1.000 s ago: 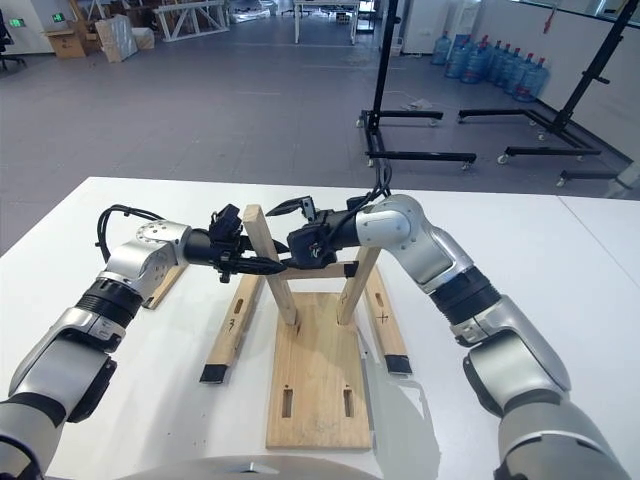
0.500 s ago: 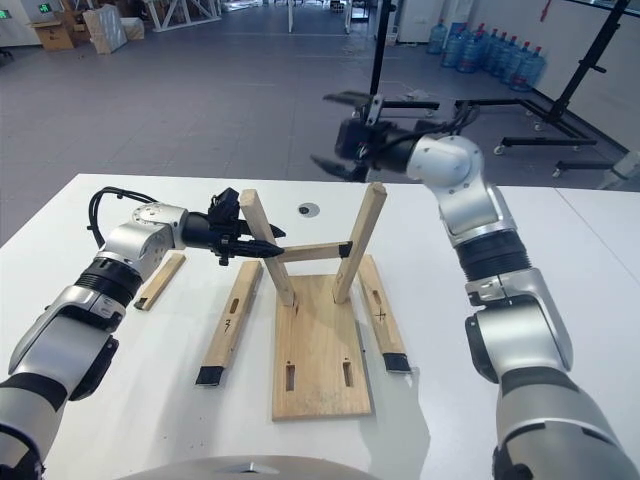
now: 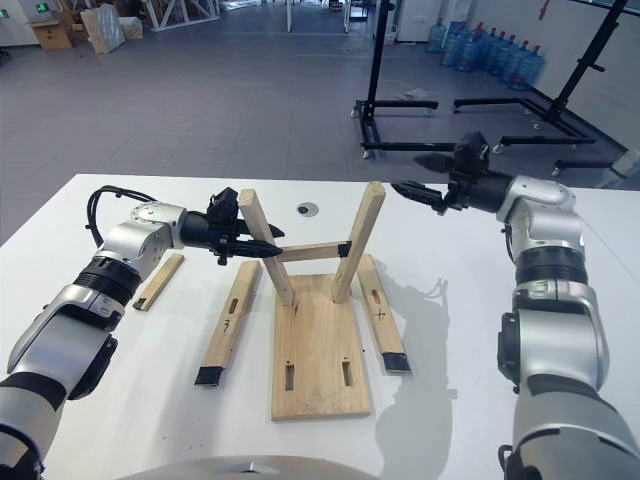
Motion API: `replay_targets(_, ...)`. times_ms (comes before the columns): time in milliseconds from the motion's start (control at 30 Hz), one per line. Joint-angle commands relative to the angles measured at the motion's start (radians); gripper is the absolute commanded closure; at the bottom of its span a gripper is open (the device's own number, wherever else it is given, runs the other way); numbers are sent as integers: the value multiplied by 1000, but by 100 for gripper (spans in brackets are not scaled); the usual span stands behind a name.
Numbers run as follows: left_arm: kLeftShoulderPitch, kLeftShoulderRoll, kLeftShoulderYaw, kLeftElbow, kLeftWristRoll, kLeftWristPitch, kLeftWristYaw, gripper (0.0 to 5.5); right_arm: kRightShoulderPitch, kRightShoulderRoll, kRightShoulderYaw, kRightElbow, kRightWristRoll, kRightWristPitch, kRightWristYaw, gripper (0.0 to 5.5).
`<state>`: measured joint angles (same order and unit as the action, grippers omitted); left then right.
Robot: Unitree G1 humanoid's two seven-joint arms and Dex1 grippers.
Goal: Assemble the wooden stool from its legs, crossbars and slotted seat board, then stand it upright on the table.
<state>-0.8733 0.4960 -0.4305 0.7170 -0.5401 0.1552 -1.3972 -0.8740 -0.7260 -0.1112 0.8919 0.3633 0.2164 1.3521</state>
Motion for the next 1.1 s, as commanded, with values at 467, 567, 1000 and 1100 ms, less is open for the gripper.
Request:
replay_targets(467, 121, 68, -172, 113, 332, -4, 55, 347, 119, 140, -21, -231, 160, 278, 137, 100)
replay_targets(567, 116, 67, -171, 119, 331, -7, 54, 347, 120, 148, -29, -235, 161, 277, 126, 100)
replay_targets(1000, 133, 81, -167, 122, 331, -13, 68, 347, 239, 30, -114, -410, 244, 402, 150, 100)
replay_targets(1100, 131, 77, -166, 129, 331, -14, 71, 347, 245, 53, -129, -469, 300, 450, 135, 100)
